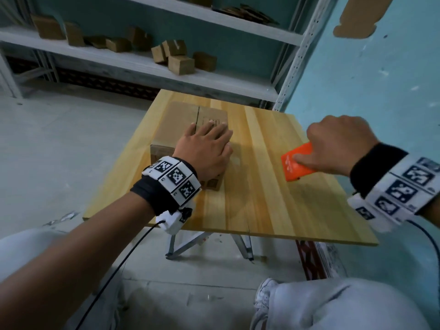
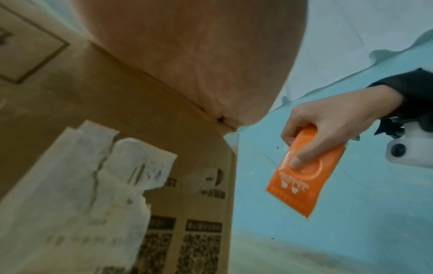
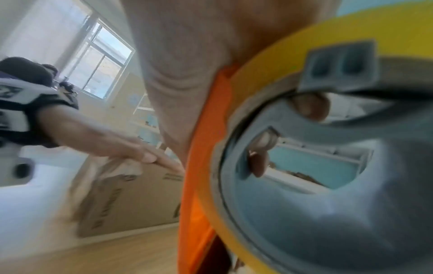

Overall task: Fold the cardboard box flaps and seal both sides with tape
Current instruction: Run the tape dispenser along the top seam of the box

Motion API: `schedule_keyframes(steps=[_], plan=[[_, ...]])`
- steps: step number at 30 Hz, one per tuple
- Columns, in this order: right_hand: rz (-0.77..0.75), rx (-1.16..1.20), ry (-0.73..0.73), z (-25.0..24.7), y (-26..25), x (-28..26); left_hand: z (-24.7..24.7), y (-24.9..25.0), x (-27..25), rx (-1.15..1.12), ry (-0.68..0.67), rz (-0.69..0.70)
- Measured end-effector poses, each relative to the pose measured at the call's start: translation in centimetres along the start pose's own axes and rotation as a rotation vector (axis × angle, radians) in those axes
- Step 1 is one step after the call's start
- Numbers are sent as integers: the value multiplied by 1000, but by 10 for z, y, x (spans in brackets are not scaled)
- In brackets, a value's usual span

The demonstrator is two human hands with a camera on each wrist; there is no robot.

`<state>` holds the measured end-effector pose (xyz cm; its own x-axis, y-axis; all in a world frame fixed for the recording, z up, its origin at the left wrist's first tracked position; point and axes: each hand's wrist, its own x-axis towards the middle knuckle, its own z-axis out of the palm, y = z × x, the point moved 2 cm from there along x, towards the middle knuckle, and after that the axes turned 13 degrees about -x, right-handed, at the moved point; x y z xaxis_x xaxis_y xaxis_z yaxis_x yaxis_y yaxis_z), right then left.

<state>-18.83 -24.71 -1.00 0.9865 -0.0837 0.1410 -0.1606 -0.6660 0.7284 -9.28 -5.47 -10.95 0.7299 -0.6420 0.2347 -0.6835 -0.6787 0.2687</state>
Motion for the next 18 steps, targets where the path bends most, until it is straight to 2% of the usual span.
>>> schedule_keyframes(steps=[3, 6, 13, 18], plan=[[154, 187, 10, 15, 32, 11, 2, 1, 3, 5, -10, 8], [227, 452, -57, 39, 36, 21, 1, 1, 2, 26, -16, -3], [256, 882, -249, 67, 5, 32, 0, 2, 9, 8, -29, -6], [193, 1039, -353, 70, -13, 39, -3, 7, 7, 70, -103, 4]])
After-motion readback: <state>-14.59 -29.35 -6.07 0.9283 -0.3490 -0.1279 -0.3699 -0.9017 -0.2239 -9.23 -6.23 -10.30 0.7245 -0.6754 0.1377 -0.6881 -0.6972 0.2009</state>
